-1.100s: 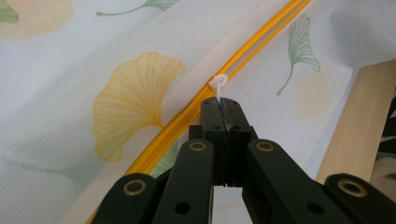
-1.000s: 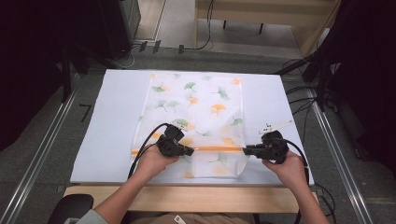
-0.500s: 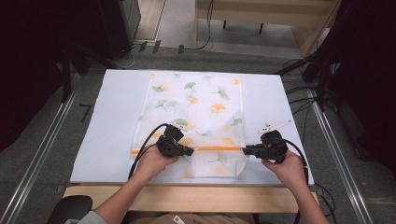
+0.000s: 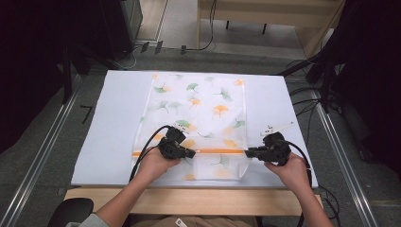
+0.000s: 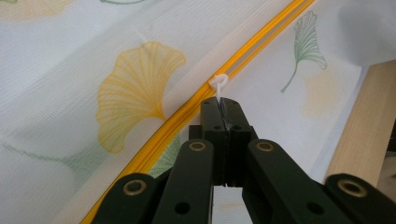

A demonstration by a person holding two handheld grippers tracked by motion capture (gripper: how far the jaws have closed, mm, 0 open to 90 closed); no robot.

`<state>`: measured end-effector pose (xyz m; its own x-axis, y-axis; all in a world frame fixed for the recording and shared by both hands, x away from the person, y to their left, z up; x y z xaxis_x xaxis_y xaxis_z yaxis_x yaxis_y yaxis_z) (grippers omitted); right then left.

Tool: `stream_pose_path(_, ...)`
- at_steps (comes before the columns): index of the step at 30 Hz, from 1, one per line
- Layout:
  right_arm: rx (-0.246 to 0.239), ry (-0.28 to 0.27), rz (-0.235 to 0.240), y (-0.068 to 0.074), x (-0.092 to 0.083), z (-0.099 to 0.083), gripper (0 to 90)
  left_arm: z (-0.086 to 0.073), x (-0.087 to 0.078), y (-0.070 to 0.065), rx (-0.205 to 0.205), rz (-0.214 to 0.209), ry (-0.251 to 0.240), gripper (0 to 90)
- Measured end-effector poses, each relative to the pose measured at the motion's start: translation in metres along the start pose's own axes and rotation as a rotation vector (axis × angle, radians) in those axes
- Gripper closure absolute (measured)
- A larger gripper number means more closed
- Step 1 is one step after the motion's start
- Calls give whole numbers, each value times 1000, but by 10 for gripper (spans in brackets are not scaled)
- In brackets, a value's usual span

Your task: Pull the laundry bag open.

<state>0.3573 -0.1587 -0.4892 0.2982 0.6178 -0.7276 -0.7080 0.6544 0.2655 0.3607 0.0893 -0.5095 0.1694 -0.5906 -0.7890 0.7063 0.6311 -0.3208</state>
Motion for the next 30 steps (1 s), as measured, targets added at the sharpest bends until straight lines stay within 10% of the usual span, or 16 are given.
stream_pose_path(30,9,1,0,-4,2,0,854,-17,-27,14,-63,13,-38,900)
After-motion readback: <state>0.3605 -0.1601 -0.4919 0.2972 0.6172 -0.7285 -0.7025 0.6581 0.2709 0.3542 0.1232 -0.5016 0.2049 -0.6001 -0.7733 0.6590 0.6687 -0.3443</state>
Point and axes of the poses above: each handheld gripper's, and its own axes: x roughly forward along the jaws, z roughly out of its top, y roughly to its left, the point moved 8 cm from there along x, roughly forward along the jaws, and after that the axes turned 2 degrees about -y, right-handed, at the moved point
